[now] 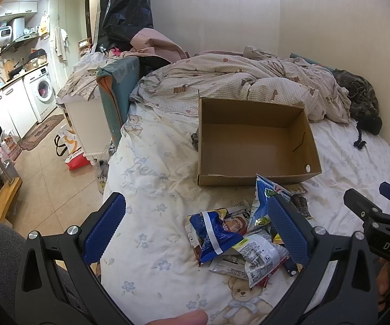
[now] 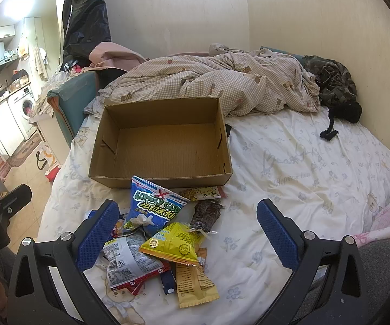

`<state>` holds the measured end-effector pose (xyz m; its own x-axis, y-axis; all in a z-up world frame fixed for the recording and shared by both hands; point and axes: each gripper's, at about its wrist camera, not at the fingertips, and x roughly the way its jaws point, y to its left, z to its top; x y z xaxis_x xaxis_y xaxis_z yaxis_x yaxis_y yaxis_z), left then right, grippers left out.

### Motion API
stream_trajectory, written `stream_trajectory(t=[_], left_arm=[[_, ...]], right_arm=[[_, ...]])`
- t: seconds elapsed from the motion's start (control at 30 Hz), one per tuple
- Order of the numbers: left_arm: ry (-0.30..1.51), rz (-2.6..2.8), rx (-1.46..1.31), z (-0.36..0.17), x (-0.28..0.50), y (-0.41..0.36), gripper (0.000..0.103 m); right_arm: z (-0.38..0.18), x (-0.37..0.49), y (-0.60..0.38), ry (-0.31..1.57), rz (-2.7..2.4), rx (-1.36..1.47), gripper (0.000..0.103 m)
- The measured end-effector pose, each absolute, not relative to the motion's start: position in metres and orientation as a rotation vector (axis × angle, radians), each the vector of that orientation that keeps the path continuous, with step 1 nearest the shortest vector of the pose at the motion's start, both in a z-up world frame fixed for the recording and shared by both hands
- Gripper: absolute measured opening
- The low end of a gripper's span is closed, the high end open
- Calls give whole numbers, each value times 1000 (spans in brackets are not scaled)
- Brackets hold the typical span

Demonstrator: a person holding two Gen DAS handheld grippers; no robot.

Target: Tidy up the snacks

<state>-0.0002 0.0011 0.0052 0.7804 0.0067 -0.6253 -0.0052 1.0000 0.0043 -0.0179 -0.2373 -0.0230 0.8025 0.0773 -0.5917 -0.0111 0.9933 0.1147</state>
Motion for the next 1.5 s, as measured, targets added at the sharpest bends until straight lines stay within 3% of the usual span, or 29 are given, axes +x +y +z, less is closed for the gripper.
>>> stream_trajectory(t=[1.5], left_arm=[[725,32,-18,-4,7,11,103]], right_arm=[[-15,-7,-258,686,65,173,103]])
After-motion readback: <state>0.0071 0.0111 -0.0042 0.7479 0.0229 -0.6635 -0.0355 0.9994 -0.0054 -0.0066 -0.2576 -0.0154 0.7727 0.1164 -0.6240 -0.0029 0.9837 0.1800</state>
